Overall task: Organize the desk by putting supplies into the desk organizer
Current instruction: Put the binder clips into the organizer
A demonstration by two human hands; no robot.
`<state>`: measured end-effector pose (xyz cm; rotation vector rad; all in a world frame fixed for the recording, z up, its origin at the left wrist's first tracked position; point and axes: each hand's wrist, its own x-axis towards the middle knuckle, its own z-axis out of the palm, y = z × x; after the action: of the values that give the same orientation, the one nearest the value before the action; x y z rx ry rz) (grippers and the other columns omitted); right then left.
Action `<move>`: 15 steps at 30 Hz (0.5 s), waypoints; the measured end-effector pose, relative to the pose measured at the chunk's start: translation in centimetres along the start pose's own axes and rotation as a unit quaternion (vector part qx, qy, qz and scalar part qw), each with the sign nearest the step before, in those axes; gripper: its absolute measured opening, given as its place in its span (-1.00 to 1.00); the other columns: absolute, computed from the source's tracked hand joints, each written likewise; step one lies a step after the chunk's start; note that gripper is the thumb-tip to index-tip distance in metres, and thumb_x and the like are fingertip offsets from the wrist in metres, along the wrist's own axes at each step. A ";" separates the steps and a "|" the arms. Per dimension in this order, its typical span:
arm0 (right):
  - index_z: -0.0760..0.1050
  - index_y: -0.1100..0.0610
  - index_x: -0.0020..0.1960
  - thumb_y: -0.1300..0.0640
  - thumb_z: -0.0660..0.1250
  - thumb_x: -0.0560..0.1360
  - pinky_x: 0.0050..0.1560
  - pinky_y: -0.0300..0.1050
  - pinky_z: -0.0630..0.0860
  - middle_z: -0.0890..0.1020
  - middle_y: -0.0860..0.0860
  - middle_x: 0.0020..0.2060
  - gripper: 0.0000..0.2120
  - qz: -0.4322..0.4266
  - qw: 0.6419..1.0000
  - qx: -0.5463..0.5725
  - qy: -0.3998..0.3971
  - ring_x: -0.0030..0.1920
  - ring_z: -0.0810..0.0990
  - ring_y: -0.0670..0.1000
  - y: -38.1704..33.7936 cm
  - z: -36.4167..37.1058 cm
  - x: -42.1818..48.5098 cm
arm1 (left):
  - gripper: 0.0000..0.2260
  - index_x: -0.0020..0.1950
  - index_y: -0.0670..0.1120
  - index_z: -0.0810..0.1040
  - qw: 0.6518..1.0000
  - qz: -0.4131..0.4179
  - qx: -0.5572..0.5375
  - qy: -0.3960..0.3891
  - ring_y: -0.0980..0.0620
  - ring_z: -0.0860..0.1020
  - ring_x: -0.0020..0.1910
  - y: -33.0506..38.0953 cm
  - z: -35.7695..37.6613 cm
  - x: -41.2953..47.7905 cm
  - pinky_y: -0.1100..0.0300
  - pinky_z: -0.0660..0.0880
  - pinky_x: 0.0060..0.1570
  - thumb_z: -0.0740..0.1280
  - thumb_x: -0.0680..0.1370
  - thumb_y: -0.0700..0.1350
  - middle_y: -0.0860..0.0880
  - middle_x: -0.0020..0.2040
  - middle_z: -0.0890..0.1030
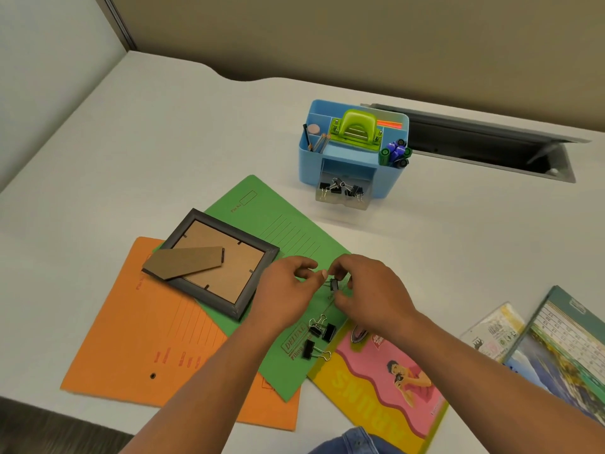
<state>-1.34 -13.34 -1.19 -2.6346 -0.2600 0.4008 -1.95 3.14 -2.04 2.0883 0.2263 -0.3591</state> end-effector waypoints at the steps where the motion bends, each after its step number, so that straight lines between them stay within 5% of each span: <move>1: 0.48 -0.10 0.06 0.05 0.39 0.40 -0.18 -0.18 0.41 0.56 -0.19 -0.06 -0.75 -0.006 1.000 0.006 0.007 -0.14 0.49 -0.13 0.0 -0.3 0.1 | -0.75 0.13 -0.04 0.62 0.999 -0.015 -0.029 -0.007 0.12 0.63 -0.23 0.3 -0.1 0.2 0.21 0.54 -0.17 0.42 0.51 0.02 0.08 -0.13 0.65; 7: 0.44 -0.15 0.12 -0.02 0.45 0.38 -0.12 -0.15 0.52 0.55 -0.24 -0.06 -0.65 0.001 0.995 0.072 0.062 -0.14 0.53 -0.17 0.1 -2.0 0.7 | -0.98 -0.11 -0.12 0.66 0.993 -0.035 -0.113 -0.016 0.04 0.68 -0.24 2.8 -1.1 1.6 0.20 0.59 -0.28 0.46 0.49 -0.20 -0.06 -0.26 0.69; 15: 0.47 -0.12 0.09 -0.03 0.46 0.42 -0.13 -0.13 0.53 0.58 -0.23 -0.07 -0.71 0.067 0.982 0.136 0.115 -0.15 0.55 -0.17 1.3 -3.1 0.3 | -0.94 -0.16 -0.07 0.63 0.989 0.004 -0.139 0.047 0.10 0.67 -0.29 8.5 -2.2 7.6 0.29 0.53 -0.41 0.44 0.50 -0.19 -0.04 -0.21 0.69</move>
<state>0.06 -15.72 0.77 -2.4060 0.0467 0.1575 8.16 0.82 3.27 1.8309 0.3065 -0.2101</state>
